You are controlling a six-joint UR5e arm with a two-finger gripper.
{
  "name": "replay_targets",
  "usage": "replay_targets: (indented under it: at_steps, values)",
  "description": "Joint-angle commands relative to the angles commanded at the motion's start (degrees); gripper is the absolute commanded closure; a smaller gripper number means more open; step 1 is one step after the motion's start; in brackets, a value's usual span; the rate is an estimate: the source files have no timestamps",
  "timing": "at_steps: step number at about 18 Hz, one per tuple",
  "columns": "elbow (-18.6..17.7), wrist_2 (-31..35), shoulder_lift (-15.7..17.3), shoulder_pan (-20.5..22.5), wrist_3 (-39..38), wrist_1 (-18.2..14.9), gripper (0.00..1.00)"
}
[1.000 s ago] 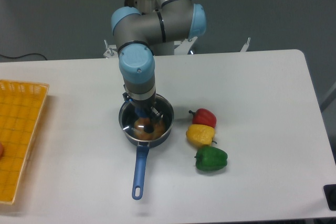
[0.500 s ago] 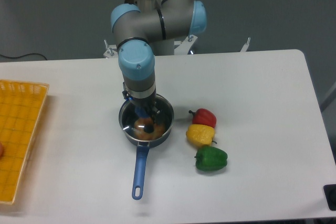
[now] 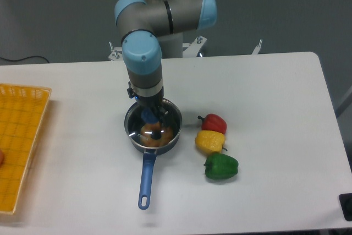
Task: Close the pot lid
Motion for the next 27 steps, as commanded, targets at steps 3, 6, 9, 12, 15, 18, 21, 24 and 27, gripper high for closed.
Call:
replay_targets:
  at_steps: [3,6,9,12,15,18,21,24,27]
  values:
    - [0.4,0.3,0.1,0.1,0.0,0.0,0.0]
    - [0.7,0.1,0.3,1.1,-0.1,-0.2,0.0]
    - [2.6,0.1,0.3,2.9,0.2,-0.8,0.0]
    - [3.7,0.0,0.3,4.2,1.9,-1.8,0.0]
    - [4.7,-0.1,0.3,6.8,7.5,-3.3,0.0]
    - [5.0,-0.1,0.3,10.1,13.6,-3.3,0.0]
    - [5.4,-0.1,0.3,14.3,18.8,-3.9,0.0]
    - [6.2,0.0,0.3,19.0,25.1,-5.9,0.0]
    - [7.1,-0.1,0.2,22.8,30.6,-6.3,0.0]
